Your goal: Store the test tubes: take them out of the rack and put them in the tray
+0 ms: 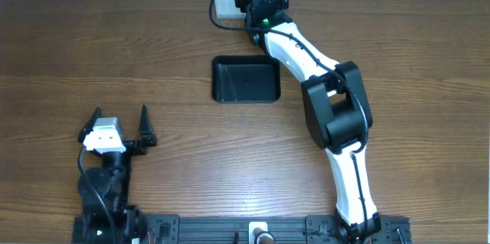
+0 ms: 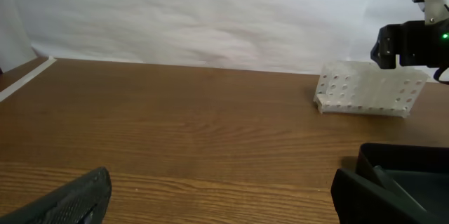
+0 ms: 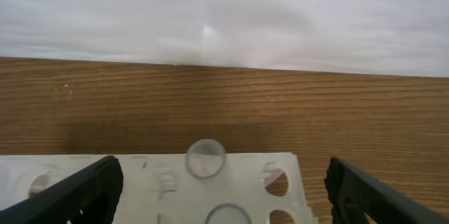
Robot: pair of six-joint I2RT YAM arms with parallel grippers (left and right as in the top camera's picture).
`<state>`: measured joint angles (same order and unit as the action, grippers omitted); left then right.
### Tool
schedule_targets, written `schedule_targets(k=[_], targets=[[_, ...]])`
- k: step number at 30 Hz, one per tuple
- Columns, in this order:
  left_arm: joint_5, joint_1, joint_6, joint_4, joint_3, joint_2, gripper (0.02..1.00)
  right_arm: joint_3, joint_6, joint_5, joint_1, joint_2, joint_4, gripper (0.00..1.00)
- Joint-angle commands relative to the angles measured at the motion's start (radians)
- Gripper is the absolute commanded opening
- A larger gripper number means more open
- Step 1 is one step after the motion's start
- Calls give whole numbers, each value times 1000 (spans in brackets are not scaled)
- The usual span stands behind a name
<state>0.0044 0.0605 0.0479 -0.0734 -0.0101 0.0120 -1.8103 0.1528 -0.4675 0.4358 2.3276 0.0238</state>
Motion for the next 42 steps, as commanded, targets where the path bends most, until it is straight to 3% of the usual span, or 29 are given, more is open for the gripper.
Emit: schedule_targets(k=[1, 6, 14, 22, 33, 42], targets=[[14, 3, -11, -3, 4, -6, 998, -23, -13, 20, 5, 12, 3, 906], [14, 3, -11, -3, 4, -6, 998, -23, -20, 59, 6, 13, 3, 884], [14, 3, -11, -3, 4, -6, 998, -23, -20, 59, 11, 13, 14, 730], [14, 3, -11, -3, 4, -6, 998, -23, -20, 59, 17, 12, 24, 448], [14, 3, -11, -3, 4, -6, 998, -23, -20, 55, 23, 12, 26, 325], [14, 3, -11, -3, 4, -6, 996, -23, -20, 47, 24, 12, 44, 301]])
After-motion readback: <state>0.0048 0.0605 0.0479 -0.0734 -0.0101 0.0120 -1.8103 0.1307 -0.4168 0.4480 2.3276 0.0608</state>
